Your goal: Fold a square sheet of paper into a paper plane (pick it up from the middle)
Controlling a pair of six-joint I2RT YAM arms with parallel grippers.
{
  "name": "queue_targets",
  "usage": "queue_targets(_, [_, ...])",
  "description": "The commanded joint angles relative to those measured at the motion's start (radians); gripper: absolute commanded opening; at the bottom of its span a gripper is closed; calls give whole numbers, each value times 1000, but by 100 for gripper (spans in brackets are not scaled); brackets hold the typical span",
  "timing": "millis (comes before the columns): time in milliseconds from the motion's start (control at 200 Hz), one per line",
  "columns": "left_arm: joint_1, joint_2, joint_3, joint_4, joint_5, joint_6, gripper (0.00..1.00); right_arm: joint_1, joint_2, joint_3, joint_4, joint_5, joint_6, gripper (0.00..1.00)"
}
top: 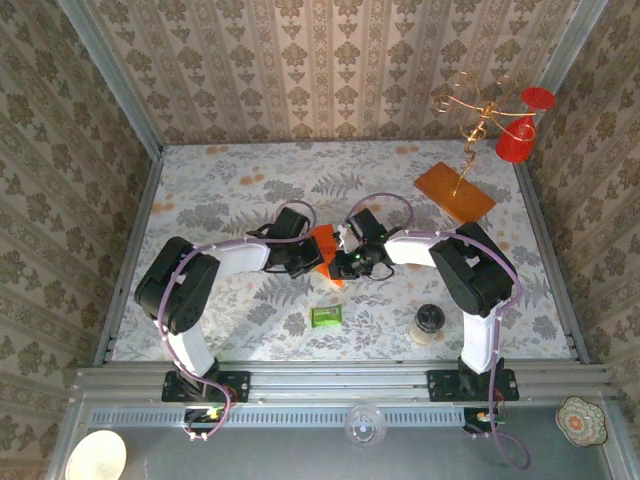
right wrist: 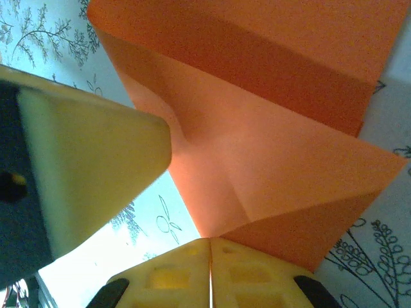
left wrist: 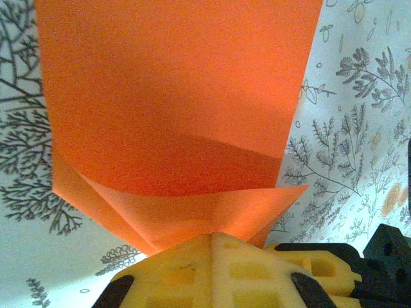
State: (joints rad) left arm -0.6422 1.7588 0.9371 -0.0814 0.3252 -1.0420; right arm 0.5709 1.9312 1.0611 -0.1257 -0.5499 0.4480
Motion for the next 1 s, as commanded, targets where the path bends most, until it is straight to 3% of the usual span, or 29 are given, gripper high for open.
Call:
queue_targets(0, [-10,16,-3,-34,8,10,6,6,17,22,-41,29,-12,10])
queue_targets(445, [-10,16,-58,-49,-63,-25,5,6,14,37,-59,48,-5,10])
queue_targets(705, [-8,19,-58,-59,-78,-24,5,9,-74,24,-40,28,-4,12])
queue_targets(995, [-7,29,-51,-83,-89,-26,4,39,-12,54,-98,44,-38,11])
